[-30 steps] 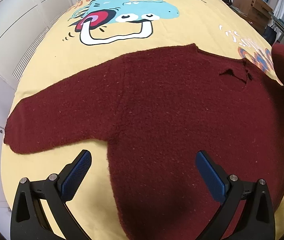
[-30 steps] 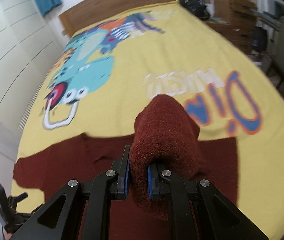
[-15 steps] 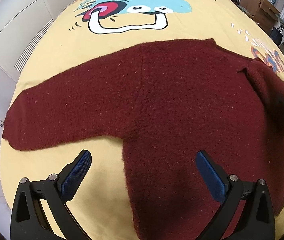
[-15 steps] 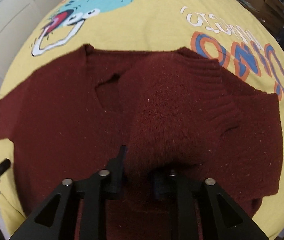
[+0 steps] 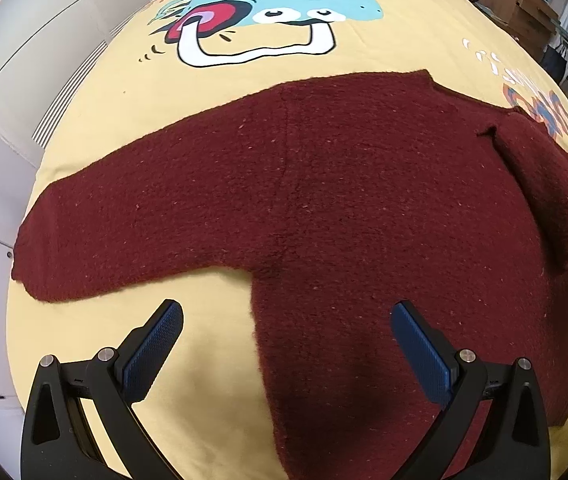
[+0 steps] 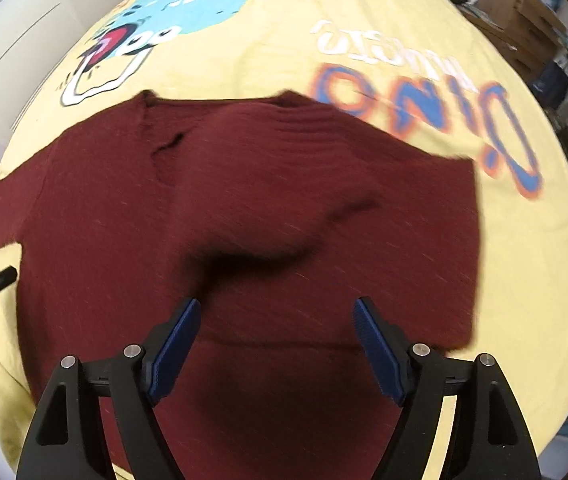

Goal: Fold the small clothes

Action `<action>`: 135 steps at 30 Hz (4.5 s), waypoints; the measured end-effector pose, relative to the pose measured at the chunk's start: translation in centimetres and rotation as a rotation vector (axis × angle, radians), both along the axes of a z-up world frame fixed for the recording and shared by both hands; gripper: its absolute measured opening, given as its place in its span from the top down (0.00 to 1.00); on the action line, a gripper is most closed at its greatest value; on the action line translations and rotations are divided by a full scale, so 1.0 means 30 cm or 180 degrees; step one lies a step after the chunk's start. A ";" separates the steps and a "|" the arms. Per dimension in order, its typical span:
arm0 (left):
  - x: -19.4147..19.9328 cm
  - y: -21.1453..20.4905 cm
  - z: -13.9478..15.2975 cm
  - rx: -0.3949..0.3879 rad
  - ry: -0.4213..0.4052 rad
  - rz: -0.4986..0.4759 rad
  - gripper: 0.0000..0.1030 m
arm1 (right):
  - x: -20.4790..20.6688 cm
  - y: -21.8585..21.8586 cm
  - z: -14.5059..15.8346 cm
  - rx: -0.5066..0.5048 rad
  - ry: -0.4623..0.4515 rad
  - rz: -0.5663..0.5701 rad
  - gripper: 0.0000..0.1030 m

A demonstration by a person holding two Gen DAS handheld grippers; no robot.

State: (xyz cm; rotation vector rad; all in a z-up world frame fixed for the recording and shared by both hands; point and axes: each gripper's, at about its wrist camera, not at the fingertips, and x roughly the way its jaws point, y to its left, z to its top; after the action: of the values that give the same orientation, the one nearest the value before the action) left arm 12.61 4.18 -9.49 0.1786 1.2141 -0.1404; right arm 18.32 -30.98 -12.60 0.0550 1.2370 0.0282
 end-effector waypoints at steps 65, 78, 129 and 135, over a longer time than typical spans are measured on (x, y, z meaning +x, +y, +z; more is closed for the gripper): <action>0.339 -0.751 -0.040 -0.0021 -0.0111 -0.1185 0.87 | -0.098 -0.414 -0.220 0.0164 0.0154 -0.0773 0.83; 0.350 -0.469 -0.193 -0.0425 0.0379 -0.0518 0.75 | -0.093 -0.362 -0.218 0.0067 0.0196 -0.0747 0.82; 0.367 -0.235 -0.043 -0.0473 0.0094 -0.0357 0.89 | -0.063 -0.436 -0.023 0.0057 -0.0059 -0.0836 0.37; 0.364 -0.193 -0.142 -0.0426 0.0258 -0.0294 0.89 | 0.059 -0.412 -0.145 0.0292 0.0147 -0.0854 0.37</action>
State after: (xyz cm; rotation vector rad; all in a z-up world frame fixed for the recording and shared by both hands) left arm 23.53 -1.61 -13.76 0.1129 1.2730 -0.3111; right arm 20.10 -43.33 -16.95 0.3023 1.2653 -0.1502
